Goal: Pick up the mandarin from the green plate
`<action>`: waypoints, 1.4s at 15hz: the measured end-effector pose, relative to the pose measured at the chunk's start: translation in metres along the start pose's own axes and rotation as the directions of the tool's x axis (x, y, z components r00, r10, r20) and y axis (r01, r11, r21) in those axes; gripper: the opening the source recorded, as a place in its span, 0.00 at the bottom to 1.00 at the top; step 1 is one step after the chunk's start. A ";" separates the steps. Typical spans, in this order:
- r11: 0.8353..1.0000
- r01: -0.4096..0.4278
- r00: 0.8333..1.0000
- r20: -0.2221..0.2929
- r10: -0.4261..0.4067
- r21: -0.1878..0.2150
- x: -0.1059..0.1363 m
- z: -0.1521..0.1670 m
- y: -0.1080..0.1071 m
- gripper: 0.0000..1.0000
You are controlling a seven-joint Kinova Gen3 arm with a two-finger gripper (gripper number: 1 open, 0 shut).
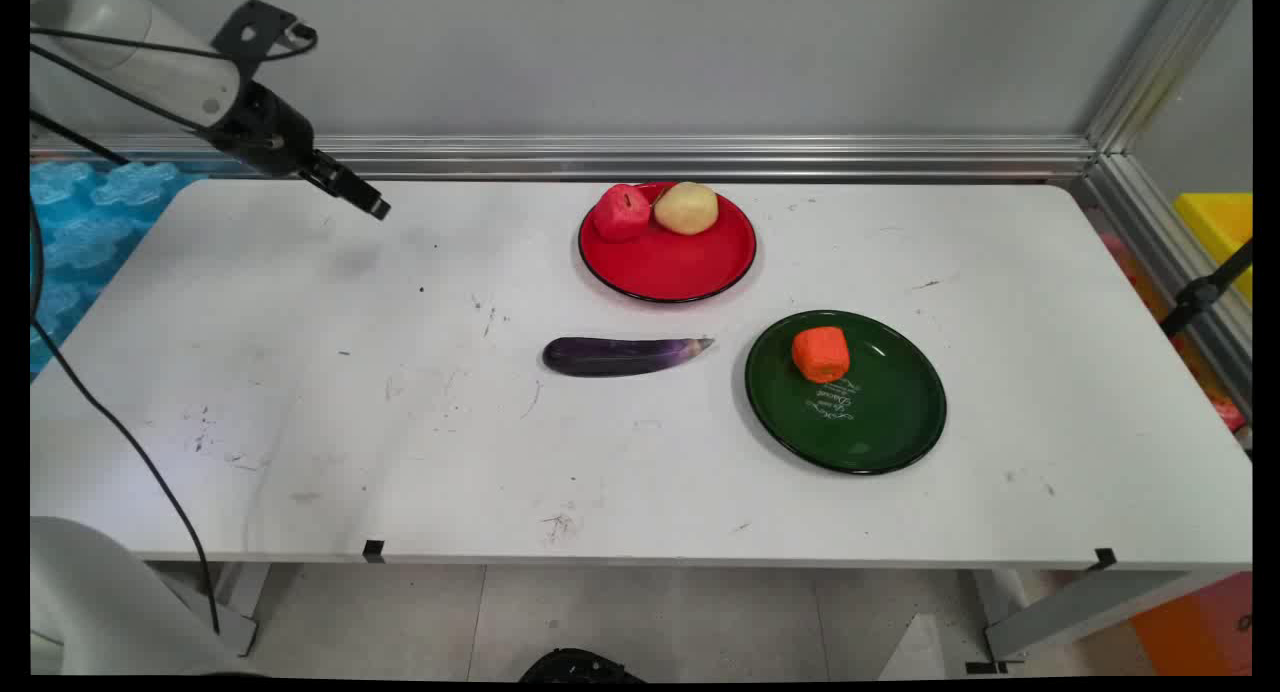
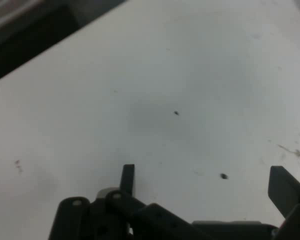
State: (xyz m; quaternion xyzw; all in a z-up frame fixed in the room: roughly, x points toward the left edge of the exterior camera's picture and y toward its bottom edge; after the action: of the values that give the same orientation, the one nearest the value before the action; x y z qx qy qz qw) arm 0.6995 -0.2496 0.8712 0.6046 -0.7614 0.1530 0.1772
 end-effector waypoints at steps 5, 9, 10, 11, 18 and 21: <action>0.986 -0.136 0.990 0.013 0.138 -0.093 0.005 -0.002 0.028 1.00; 0.941 -0.282 0.959 -0.017 0.283 -0.186 0.020 -0.008 0.067 1.00; 0.924 -0.320 0.946 -0.028 0.322 -0.208 0.024 -0.009 0.076 1.00; 0.908 -0.353 0.935 -0.039 0.353 -0.225 0.028 -0.010 0.085 1.00; 0.785 -0.532 0.844 -0.131 0.520 -0.318 0.056 -0.012 0.144 1.00; 0.727 -0.593 0.802 -0.177 0.570 -0.345 0.069 -0.010 0.171 1.00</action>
State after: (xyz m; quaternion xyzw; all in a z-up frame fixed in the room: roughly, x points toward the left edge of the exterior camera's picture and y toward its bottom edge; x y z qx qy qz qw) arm 0.5191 -0.2672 0.9083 0.2839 -0.9213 0.0664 0.2573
